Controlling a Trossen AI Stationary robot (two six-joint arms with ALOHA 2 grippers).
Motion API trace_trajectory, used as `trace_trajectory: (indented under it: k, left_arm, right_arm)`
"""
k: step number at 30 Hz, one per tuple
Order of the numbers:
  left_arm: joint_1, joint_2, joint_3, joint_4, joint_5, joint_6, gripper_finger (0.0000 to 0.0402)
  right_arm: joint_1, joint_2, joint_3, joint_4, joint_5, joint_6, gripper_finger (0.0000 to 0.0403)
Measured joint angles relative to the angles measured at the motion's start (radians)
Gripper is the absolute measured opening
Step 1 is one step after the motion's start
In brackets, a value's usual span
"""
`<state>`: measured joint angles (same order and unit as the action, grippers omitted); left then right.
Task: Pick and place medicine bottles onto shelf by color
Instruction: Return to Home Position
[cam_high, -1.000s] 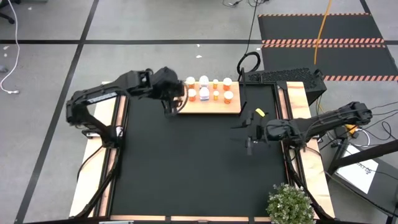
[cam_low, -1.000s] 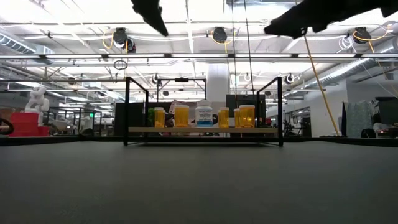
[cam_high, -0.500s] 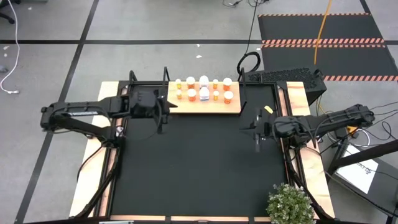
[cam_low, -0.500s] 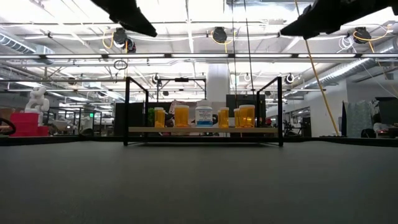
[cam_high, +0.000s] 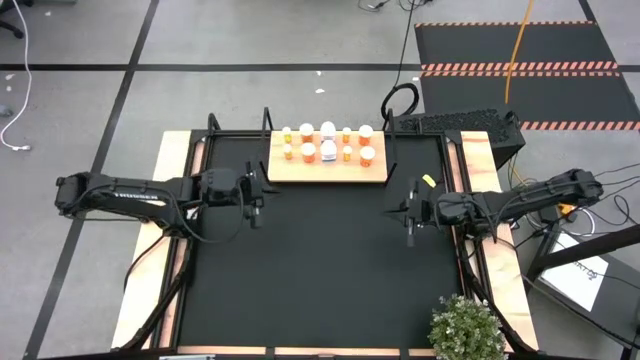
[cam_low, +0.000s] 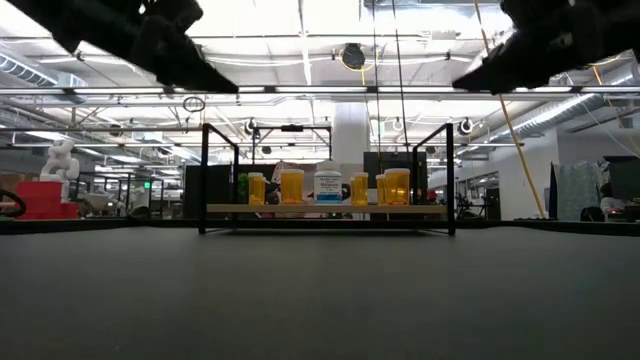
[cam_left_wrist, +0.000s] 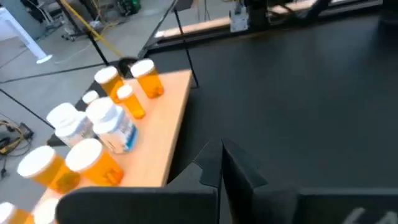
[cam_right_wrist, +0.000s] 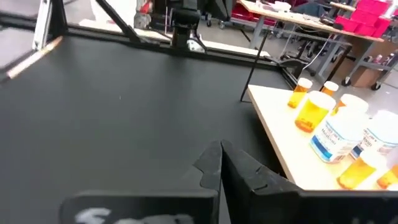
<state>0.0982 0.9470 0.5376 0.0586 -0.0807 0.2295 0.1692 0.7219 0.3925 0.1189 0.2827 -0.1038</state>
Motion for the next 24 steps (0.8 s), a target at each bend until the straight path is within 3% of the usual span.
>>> trace_trajectory:
  k: [3, 8, 13, 17, 24]
  left_arm:
    - [0.009, 0.0, -0.04, 0.013, -0.018, 0.0, 0.0004]
    - [0.031, 0.002, -0.094, -0.01, -0.029, 0.006, 0.0021]
    - [0.069, 0.001, -0.121, 0.047, -0.027, -0.031, 0.0025]
    - [0.1, 0.0, -0.17, 0.143, 0.061, -0.046, 0.0005]
    - [0.139, -0.006, -0.294, 0.341, 0.195, -0.041, 0.0005]
  right_arm:
    - [-0.002, -0.009, -0.063, 0.061, 0.0, -0.024, 0.0001]
    - [-0.027, -0.037, -0.167, 0.17, -0.009, -0.023, 0.0001]
    - [-0.073, -0.068, -0.234, 0.245, -0.099, -0.021, 0.0]
    - [-0.11, -0.096, -0.289, 0.282, -0.148, -0.022, 0.0]
    - [-0.144, -0.167, -0.372, 0.312, -0.159, -0.002, 0.0]
